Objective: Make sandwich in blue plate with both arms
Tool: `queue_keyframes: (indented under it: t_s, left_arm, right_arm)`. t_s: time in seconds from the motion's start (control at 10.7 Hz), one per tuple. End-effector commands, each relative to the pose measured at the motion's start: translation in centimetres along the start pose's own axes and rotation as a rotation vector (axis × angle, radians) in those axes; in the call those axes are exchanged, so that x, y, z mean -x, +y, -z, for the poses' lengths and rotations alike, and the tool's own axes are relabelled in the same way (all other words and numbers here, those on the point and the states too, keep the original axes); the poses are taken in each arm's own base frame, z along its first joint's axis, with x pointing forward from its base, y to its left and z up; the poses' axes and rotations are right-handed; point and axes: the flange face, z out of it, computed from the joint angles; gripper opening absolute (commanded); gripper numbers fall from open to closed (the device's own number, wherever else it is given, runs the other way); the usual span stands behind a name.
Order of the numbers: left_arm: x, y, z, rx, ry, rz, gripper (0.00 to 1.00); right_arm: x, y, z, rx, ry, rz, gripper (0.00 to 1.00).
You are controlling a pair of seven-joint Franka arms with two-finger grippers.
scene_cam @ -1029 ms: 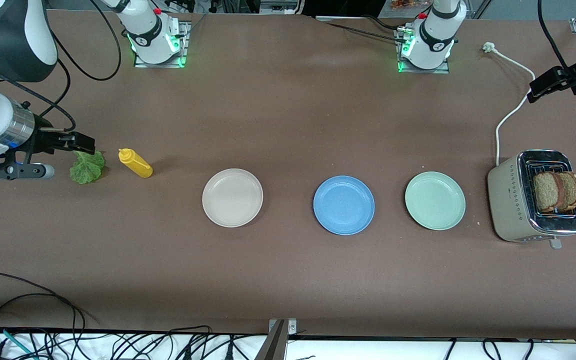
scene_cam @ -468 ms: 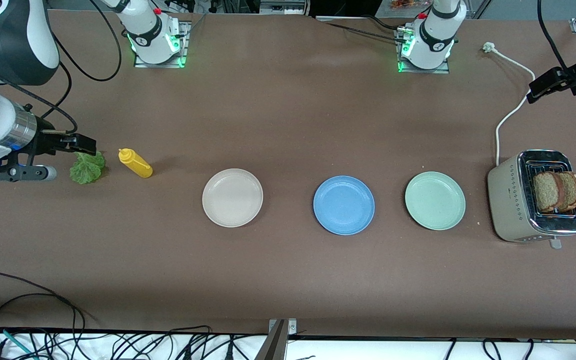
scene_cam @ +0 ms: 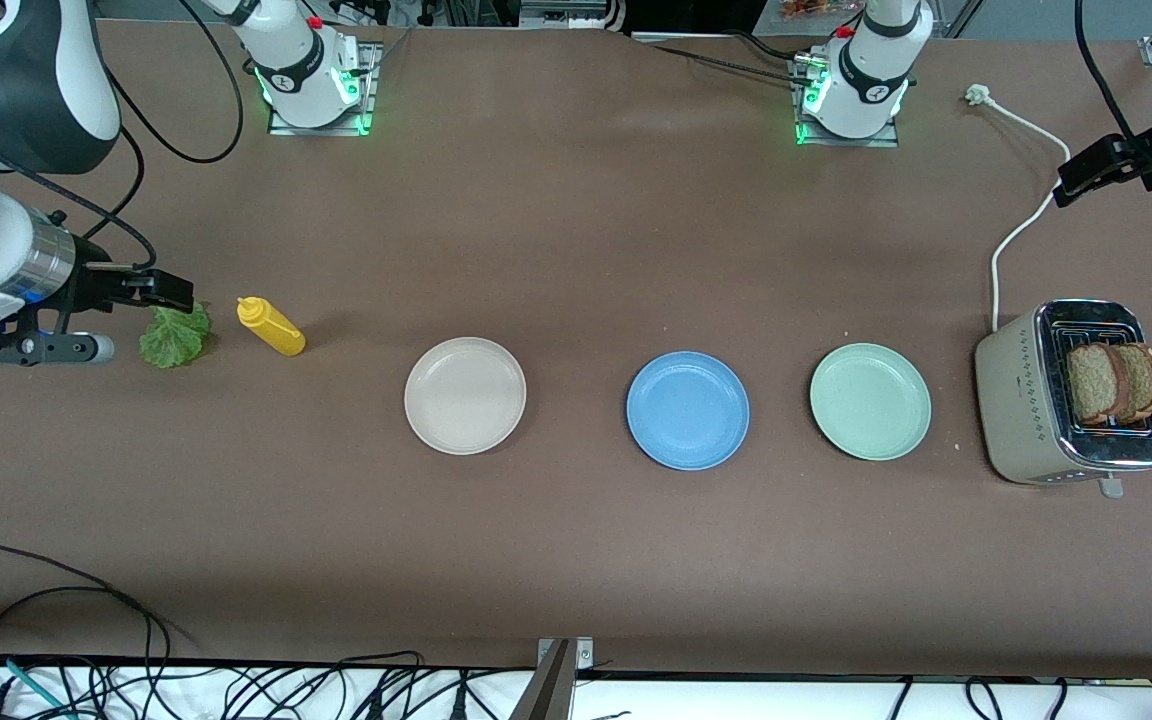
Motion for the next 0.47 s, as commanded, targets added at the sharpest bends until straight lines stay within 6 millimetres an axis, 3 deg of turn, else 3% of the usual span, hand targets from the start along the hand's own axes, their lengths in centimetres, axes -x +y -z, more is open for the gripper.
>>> queue_keyframes:
  t_s: [0.0, 0.37]
  left_arm:
    - [0.04, -0.32, 0.37, -0.019, -0.002, 0.003, 1.00]
    - [0.01, -0.15, 0.45, -0.005, -0.001, -0.003, 1.00]
  right_arm:
    - [-0.29, 0.05, 0.25, -0.016, 0.013, 0.009, 1.00]
    - [-0.31, 0.33, 0.32, -0.016, 0.014, 0.009, 1.00]
